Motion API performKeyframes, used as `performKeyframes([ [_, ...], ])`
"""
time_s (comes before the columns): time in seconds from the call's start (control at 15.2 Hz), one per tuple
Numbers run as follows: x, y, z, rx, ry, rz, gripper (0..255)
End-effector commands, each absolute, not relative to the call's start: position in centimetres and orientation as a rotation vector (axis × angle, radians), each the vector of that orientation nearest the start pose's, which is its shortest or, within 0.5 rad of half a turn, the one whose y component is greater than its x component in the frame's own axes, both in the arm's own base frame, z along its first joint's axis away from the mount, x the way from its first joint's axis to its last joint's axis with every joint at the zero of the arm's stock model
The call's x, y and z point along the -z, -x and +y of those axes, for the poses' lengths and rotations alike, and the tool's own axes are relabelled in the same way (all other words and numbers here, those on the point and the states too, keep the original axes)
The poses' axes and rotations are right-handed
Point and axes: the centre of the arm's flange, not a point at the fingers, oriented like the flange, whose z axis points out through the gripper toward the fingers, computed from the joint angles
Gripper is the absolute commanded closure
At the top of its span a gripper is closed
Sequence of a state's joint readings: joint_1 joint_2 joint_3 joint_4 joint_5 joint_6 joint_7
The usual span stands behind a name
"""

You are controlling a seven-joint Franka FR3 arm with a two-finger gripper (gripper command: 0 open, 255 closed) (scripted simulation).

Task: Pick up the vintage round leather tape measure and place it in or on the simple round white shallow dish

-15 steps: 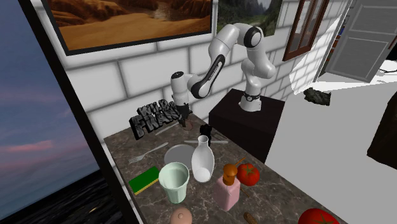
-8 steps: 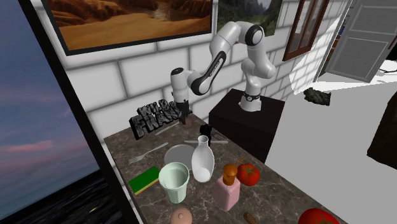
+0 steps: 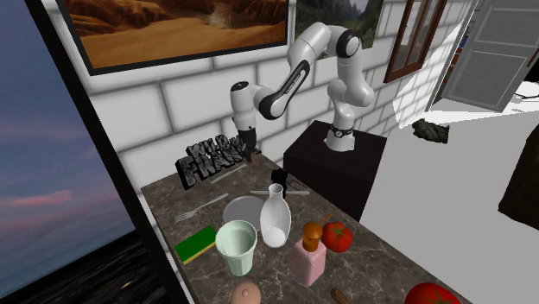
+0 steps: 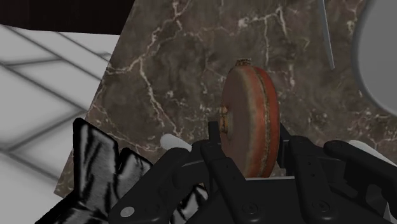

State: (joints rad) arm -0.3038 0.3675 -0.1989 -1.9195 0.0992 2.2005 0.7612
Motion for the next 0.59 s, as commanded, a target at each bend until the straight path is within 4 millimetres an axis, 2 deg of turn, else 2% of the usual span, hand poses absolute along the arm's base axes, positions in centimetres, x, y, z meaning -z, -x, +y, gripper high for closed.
performKeyframes([
  [0.0, -30.9, -54.1, -28.8, -0.122, 2.487, 1.921, 255],
  [0.33, -33.5, -54.1, -28.8, -0.122, 2.487, 1.921, 255],
  [0.53, -33.7, -57.6, -27.0, -0.122, 2.487, 1.921, 255],
])
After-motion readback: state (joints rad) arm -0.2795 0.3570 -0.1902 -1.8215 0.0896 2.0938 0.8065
